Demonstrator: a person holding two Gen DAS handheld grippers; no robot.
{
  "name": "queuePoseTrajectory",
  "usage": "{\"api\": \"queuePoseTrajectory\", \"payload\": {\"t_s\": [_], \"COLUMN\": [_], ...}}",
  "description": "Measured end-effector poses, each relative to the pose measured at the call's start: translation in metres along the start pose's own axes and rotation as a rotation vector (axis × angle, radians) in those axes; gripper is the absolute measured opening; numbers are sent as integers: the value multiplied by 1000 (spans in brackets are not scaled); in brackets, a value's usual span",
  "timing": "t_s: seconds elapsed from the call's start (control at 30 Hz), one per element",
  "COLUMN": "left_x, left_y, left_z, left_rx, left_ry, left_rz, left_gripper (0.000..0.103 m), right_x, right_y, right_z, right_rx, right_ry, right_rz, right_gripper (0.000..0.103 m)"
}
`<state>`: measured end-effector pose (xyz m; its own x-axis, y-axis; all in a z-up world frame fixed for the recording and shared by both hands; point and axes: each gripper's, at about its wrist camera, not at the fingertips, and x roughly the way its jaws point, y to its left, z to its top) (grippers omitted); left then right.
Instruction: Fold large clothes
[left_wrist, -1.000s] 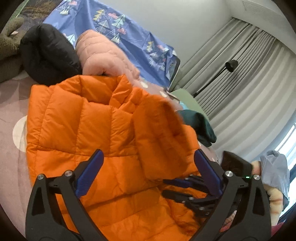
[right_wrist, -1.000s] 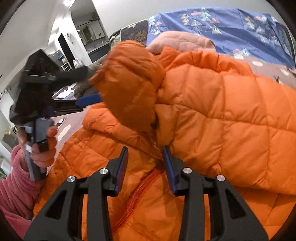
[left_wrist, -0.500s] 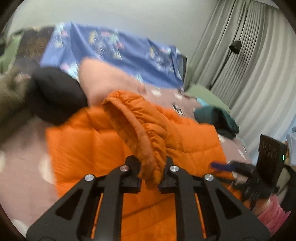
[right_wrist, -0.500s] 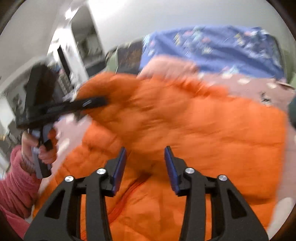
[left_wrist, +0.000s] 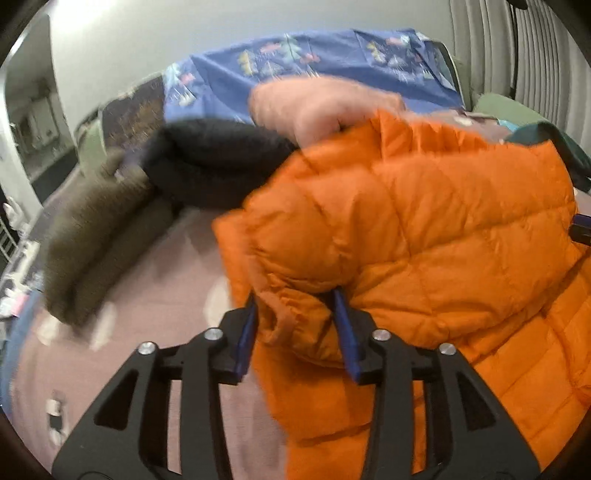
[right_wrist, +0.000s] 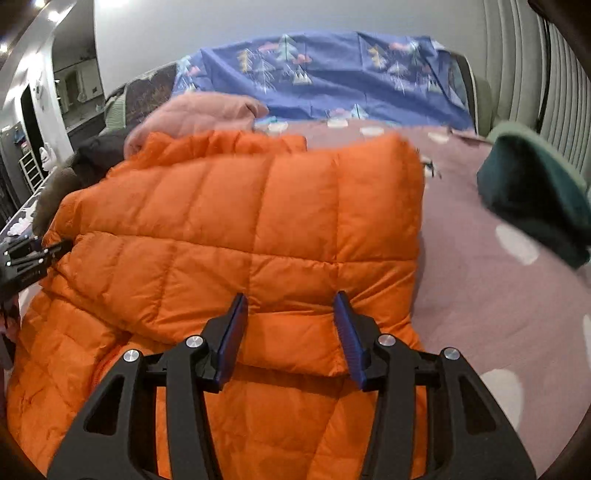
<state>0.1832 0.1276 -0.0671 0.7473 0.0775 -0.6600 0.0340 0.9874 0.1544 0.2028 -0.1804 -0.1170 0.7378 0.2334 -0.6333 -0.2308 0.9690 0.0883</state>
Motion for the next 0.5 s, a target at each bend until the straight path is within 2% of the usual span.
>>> {"api": "queuePoseTrajectory", "payload": {"t_s": [0.03,0.1,0.2,0.27,0.37,0.4,0.47,0.5], "left_x": [-12,-35,-53,-43,-3,15,49,61], "left_y": [5,10,8,-10,-48,-57,-70,-76], "left_z": [5,13,31,44,51,48,36,28], "left_rx": [-14,-51,-93,-70,10,25,70,88], "left_ry": [-28,-86,-147,-133,-60,-18,37,38], "left_rz": [18,25,-74,-133,-119,-110,-78,-81], "left_gripper": [52,54,55,56,56,56,63,64], "right_x": [-8,-15,-11,2,29,43,70,80], "right_y": [-6,-15,-15,-10,-15,-22,-33,-36], "right_z": [3,13,28,39,52,50,39,32], "right_rx": [16,53,81,80,105,128,139,145], "right_ry": [-24,-53,-65,-55,-38,-15,30,44], "right_rz": [-4,6,11,21,-42,-56,-66,-50], "right_gripper": [49,49,49,49,49,49,51,51]}}
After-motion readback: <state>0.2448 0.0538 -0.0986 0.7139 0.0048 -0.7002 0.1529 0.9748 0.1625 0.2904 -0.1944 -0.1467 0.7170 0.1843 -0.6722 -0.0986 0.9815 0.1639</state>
